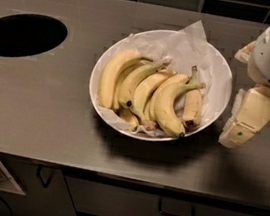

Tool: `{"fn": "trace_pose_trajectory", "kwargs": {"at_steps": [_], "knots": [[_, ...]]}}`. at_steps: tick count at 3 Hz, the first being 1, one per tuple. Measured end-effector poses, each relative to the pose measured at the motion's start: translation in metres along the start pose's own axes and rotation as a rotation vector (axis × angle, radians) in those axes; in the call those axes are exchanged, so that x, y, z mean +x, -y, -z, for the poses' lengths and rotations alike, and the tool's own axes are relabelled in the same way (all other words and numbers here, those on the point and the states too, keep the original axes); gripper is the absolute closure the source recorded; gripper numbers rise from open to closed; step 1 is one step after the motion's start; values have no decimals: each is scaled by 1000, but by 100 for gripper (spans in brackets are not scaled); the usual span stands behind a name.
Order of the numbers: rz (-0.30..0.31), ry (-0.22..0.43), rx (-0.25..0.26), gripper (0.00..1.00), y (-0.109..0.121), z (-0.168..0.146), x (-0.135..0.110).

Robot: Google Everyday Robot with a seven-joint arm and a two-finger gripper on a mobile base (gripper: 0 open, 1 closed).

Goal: Pick banana from white bowl

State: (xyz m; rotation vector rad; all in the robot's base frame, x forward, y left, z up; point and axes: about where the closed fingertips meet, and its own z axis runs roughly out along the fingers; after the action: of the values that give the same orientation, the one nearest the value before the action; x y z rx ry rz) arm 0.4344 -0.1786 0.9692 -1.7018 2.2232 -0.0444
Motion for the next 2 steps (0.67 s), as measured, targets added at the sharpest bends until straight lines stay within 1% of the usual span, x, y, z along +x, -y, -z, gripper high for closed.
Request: {"fn": "trace_pose_trajectory", "kwargs": {"at_steps": [1, 2], "knots": [[0, 0, 0, 0, 0, 0, 0], [-2, -6, -38, 0, -5, 9, -17]]}}
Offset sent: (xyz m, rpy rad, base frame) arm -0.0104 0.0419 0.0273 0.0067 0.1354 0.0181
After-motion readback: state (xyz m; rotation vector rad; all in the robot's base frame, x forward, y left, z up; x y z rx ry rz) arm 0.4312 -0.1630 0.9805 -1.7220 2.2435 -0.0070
